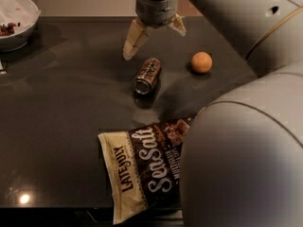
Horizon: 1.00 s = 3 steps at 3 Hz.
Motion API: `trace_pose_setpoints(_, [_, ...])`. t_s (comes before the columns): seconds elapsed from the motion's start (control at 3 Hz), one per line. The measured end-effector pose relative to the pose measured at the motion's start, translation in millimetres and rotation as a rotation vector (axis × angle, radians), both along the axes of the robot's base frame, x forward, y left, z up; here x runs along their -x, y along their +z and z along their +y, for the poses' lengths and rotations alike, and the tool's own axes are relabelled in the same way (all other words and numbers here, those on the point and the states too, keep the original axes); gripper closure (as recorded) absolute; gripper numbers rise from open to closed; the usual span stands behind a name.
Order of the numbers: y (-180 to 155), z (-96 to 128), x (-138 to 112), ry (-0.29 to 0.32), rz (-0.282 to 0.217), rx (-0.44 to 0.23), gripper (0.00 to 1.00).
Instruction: Place orange can upright
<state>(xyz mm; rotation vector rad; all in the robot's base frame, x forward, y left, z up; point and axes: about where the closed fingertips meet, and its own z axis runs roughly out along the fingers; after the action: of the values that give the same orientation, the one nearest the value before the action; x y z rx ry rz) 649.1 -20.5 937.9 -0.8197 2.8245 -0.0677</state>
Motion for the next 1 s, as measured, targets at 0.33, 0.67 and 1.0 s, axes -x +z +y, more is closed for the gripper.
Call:
trace_pose_setpoints(0.33, [-17.1,17.8,-1.9,-0.091,0.011,-0.041,0.00])
trace_pose_setpoints(0.67, [-17.3,18.2,-2.4,-0.090,0.009,-0.042,0.00])
trace_pose_setpoints(1.0, [-23.8,23.2,-8.0,-0.107,0.035,-0.037,0.00])
